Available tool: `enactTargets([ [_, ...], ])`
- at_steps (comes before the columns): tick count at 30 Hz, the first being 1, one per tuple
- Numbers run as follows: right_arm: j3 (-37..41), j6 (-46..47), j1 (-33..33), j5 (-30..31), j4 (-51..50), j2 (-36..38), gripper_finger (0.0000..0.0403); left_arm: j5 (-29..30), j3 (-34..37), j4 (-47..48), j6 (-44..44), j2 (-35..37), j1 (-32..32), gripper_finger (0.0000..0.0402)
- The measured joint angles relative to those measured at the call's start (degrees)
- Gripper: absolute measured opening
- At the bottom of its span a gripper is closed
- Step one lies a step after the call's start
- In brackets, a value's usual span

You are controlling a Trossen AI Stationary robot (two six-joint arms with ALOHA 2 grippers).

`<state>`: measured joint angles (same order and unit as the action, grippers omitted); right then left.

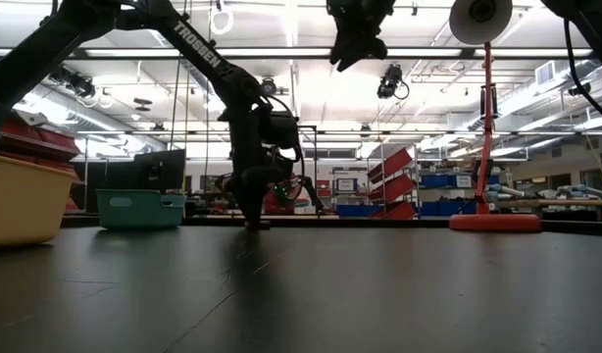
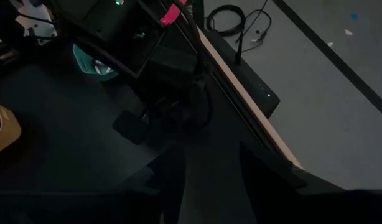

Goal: Sort batteries
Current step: Put the black and yellow battery into the yellow bin

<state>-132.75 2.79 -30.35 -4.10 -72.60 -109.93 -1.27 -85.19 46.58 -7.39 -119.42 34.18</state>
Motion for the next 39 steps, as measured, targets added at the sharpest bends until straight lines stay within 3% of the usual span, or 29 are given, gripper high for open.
enactTargets([
  [15,0.0,-0.33,0.02,-0.02,4.18,0.0,0.0158,-8.97,0.09,8.02,-1.09,10.77,5.11,0.0037],
  [21,0.0,-2.33,-0.16,-0.02,4.52,-0.04,0.0158,-27.52,1.58,25.03,-8.8,18.48,3.31,0.0037],
  [25,0.0,-3.91,-1.09,-0.07,7.02,-0.63,0.0158,-34.33,10.21,27.94,-7.13,27.72,-0.59,0.0037],
  [29,2.04,-5.62,-1.8,-0.92,12.76,-0.57,0.0158,-36.37,21.62,24.63,3.71,40.11,-6.4,0.0037],
  [34,7.27,-5.59,-2.23,-4.33,21.69,-0.63,0.0158,-37.14,32.8,18.84,26.43,55.3,-15.85,0.0037],
  [39,13.69,-2.28,-2.16,-6.63,33.44,-0.68,0.0158,-35.66,43.39,4.98,52.99,66.64,-26.64,0.0037],
])
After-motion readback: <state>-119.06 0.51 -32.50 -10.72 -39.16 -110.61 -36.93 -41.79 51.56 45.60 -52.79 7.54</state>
